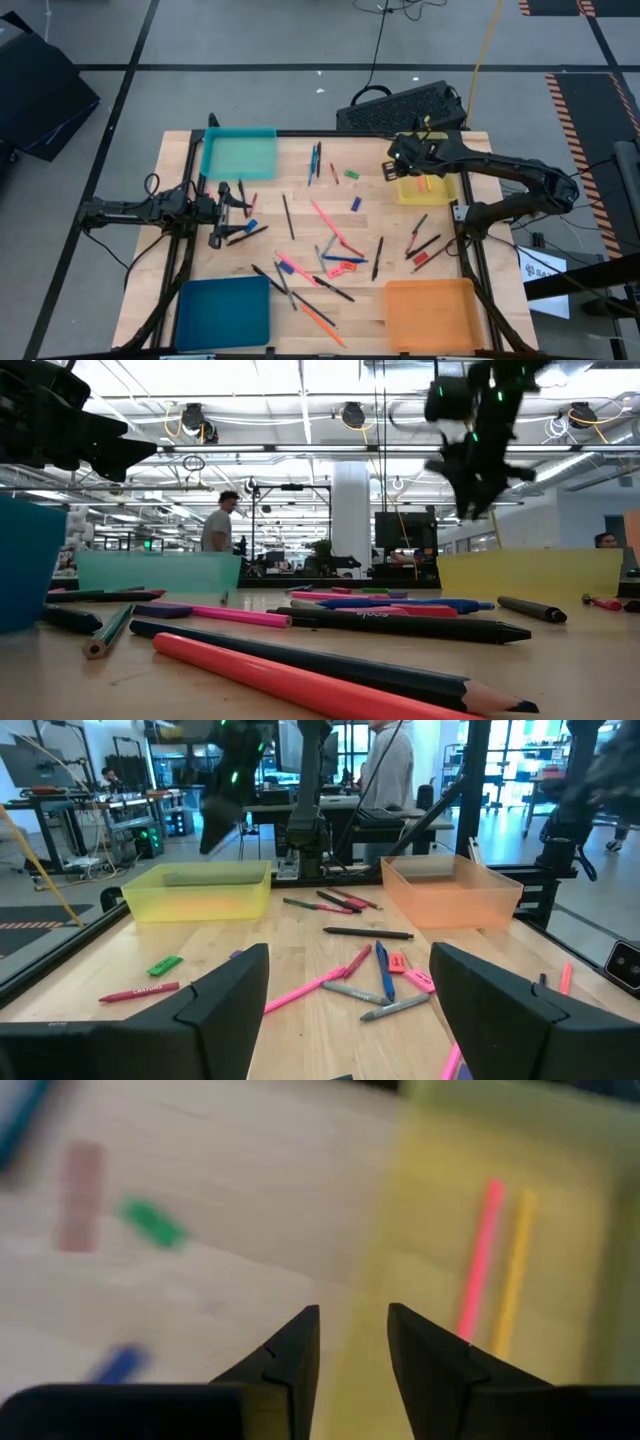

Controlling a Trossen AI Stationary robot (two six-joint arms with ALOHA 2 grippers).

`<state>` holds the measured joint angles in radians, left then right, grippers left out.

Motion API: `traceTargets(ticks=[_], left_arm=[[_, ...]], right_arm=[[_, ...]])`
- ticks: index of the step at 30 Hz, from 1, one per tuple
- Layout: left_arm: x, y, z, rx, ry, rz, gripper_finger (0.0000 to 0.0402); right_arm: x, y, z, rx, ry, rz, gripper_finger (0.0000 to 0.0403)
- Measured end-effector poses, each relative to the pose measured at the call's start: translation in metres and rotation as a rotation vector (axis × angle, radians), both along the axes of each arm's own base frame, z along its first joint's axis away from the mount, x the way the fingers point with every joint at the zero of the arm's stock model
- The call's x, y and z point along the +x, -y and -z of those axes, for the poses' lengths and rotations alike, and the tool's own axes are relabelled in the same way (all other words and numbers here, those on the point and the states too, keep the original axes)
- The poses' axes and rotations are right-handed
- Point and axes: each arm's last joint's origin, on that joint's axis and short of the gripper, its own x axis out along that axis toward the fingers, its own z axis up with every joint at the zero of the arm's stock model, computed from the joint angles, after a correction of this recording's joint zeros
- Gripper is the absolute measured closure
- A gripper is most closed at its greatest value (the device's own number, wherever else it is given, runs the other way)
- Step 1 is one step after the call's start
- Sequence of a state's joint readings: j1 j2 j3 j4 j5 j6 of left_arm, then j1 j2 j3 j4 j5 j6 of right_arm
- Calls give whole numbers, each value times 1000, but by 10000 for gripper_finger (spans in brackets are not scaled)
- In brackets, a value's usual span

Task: Sort crayons/erasers/pens/pencils in bins
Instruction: Put the pink pencil into the yellow bin

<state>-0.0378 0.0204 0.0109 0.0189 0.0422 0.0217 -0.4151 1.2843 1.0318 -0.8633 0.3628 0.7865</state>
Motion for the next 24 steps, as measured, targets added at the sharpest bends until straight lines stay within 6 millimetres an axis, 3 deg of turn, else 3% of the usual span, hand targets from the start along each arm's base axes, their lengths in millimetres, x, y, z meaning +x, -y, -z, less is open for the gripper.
traceTargets(ticks=[6,10,18,24], left_arm=[[0,0,0,0,0,1,123],[0,0,0,0,0,0,123],[0,0,0,0,0,0,123],[0,0,0,0,0,0,123]], right_arm=[[51,-44,-42,-80,123,-135,294],[91,-76,-50,-94,136,-252,294],[167,-145,-35,-114,170,-498,294],[193,-198,-16,-116,225,-628,294]])
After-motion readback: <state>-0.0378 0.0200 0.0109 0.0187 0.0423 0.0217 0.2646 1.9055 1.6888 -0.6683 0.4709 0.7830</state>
